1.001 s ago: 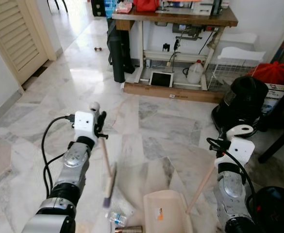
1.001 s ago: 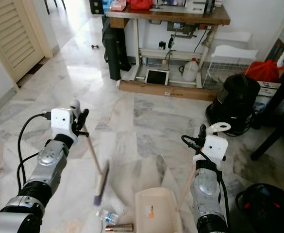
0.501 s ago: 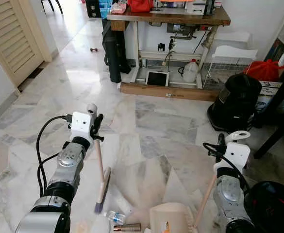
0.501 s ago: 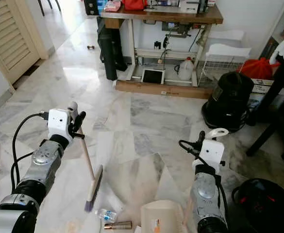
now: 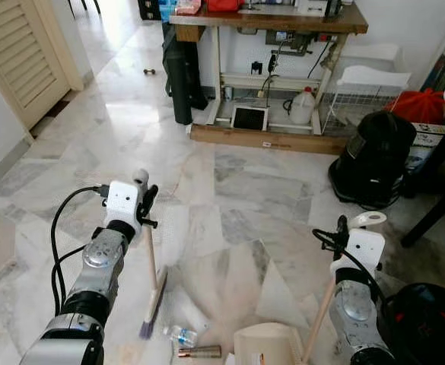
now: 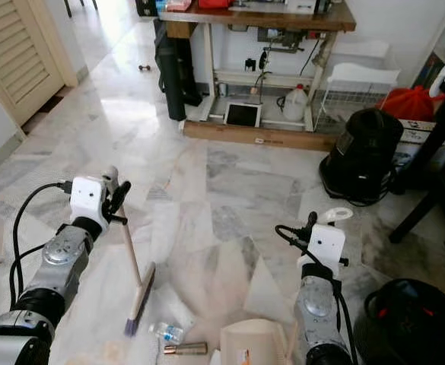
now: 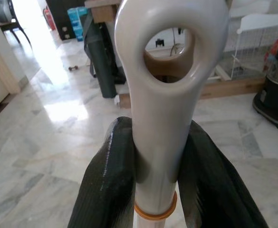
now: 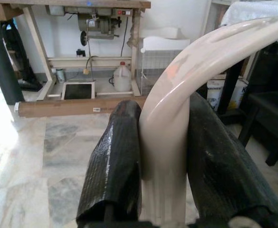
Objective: Sweep floor
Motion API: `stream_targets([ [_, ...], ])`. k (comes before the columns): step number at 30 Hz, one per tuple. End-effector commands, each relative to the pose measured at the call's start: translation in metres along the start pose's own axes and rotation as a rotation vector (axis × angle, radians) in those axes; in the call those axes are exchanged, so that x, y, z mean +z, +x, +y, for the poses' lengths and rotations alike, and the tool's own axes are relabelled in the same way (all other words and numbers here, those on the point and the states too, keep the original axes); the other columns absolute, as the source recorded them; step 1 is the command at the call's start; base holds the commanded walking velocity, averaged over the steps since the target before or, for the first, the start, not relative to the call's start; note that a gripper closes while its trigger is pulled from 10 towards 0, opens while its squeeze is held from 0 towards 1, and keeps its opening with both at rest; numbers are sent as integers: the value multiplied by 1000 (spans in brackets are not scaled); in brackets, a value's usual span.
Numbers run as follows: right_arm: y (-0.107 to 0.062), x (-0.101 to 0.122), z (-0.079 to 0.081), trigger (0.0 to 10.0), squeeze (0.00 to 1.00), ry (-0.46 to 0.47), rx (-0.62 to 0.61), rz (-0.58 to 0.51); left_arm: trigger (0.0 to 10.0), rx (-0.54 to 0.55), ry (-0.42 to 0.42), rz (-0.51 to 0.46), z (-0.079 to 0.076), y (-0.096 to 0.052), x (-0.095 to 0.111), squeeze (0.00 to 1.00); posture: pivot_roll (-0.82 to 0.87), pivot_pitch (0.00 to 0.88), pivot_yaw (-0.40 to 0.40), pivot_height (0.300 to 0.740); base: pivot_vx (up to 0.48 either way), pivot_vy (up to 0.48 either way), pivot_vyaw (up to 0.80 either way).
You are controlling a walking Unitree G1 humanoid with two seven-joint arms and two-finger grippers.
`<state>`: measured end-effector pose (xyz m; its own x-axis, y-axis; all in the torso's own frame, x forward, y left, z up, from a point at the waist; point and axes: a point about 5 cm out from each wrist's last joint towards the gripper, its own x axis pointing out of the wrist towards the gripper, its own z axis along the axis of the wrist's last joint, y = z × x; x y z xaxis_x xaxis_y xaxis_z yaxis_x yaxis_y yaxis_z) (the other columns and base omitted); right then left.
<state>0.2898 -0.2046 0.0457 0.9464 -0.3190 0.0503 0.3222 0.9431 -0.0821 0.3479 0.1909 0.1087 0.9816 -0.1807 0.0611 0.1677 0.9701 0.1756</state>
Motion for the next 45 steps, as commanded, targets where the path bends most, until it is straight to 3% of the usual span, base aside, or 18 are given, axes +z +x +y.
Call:
stream_targets([
  [1, -1, 0, 0, 10000, 0, -1, 0, -6, 10000, 0, 34, -36, 6, 2, 10, 0, 105, 76, 11, 740, 0, 0, 0],
  [25, -1, 0, 0, 10000, 0, -1, 0, -6, 10000, 0, 34, -36, 6, 2, 10, 0, 105, 76, 11, 740, 0, 0, 0],
  [30, -9, -12, 8, 10000, 0, 8, 8, 53, 10000, -40, 35, -3, 1, -13, -3, 0, 124, 71, 27, 740, 0, 0, 0],
  [45, -2, -5, 8, 10000, 0, 16, 12, 26, 10000, -50, 26, -15, -11, -19, -3, 0, 125, 52, 20, 740, 0, 0, 0],
])
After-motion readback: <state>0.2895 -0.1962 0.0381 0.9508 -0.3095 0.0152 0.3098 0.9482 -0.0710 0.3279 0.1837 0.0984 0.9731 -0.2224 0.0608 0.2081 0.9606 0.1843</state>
